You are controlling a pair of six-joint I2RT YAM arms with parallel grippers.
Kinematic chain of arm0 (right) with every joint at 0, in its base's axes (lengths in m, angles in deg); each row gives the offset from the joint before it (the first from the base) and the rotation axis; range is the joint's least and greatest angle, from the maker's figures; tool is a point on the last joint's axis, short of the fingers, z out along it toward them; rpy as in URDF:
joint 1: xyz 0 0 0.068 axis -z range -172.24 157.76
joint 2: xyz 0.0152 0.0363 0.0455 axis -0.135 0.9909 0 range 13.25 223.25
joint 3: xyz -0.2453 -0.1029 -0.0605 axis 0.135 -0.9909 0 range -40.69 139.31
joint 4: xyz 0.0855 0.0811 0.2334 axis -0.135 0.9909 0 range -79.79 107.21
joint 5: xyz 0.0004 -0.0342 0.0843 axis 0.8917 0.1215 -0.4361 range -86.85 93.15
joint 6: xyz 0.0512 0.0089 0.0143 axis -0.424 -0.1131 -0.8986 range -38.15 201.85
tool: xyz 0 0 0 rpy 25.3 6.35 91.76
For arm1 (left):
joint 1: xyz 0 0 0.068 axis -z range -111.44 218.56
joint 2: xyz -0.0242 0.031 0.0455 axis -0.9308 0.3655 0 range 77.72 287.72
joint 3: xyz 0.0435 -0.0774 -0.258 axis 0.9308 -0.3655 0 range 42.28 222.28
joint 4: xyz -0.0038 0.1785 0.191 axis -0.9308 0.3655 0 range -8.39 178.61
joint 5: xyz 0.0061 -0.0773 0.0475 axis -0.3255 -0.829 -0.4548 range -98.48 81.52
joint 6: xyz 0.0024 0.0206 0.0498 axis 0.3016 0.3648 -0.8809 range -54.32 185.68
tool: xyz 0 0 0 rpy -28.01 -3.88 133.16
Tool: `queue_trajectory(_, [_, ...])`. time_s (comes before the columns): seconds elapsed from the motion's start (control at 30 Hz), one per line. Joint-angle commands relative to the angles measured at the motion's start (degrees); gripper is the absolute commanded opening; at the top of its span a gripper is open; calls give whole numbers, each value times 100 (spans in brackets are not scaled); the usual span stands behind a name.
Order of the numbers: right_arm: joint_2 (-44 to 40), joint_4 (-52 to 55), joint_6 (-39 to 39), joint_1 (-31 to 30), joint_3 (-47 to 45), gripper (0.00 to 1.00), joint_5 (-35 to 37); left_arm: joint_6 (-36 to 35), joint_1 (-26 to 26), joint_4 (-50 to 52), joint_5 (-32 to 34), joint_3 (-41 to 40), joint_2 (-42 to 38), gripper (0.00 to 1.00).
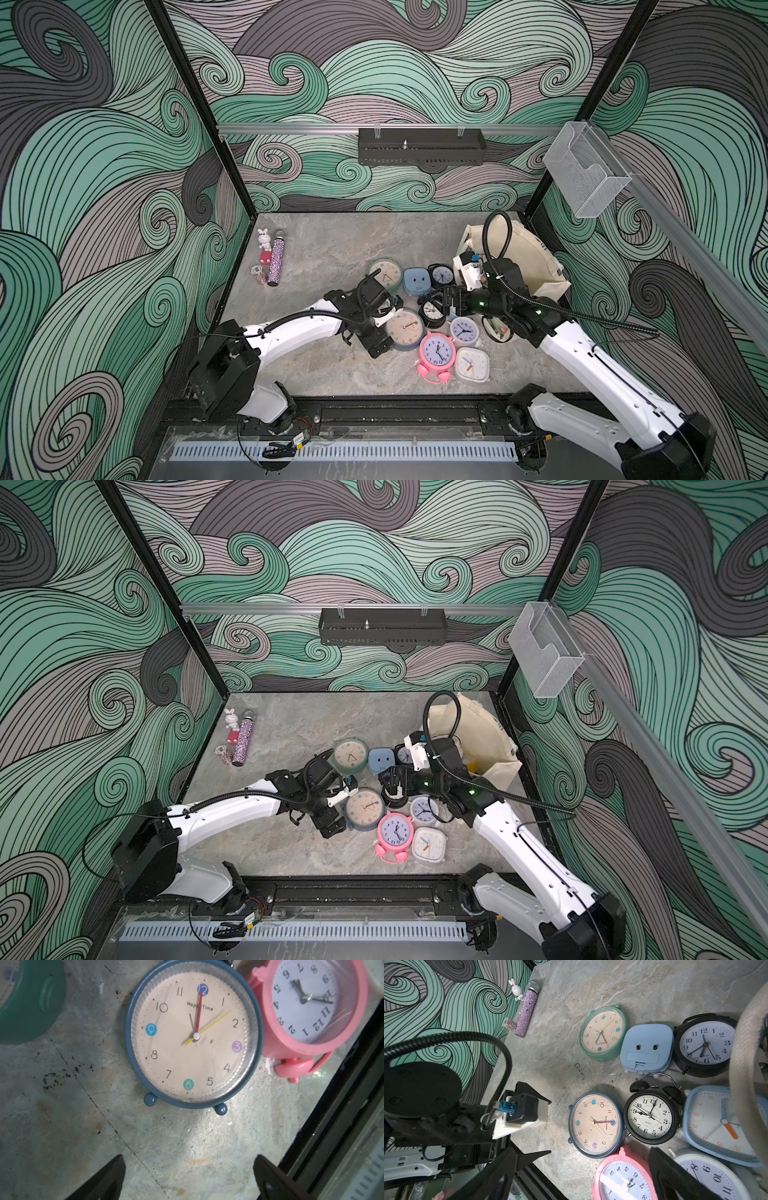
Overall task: Put the alarm clock into the canvas bag
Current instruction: Pick up the alarm from the center of the board.
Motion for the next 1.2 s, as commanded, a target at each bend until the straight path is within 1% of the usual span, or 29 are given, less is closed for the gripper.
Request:
queue_trajectory(0.0, [-173, 179, -214, 43, -177, 100, -592, -893, -20, -406, 71, 142, 141, 99])
queue_trajectory(0.07, [-272, 135, -256, 45, -347, 100, -783, -1203, -38, -488, -73, 101, 258, 99])
queue_trajectory(0.13, [-350, 141, -263, 49, -457, 100, -827, -1452, -50, -515, -128, 122, 406, 99])
queue_trajectory(0.27, [-436, 115, -260, 45, -558, 100, -976, -1696, -149, -429, -260, 320, 813, 99])
queue_trajectory(0.33, [-461, 111, -224, 46, -567, 100, -1008, -1726, -199, -467, -286, 410, 988, 99])
queue_trajectory(0.43, [-438, 115, -175, 49, -576, 100, -1064, -1628, -240, -545, -154, 600, 1250, 99])
queue_trajectory(0.6, [-362, 129, -58, 54, -559, 100, -1159, -1684, -279, -389, -257, 882, 1631, 99])
queue_trajectory(0.77, [-273, 139, 47, 67, -550, 100, -1141, -1605, -288, -293, -514, 970, 1767, 98])
queue_trajectory(0.97, [-152, 128, 97, 80, -489, 100, -1128, -1623, -312, -301, -541, 959, 1892, 95])
queue_trajectory(1.17, [-59, 93, 106, 80, -462, 100, -1155, -1544, -323, -280, -587, 1075, 2060, 93])
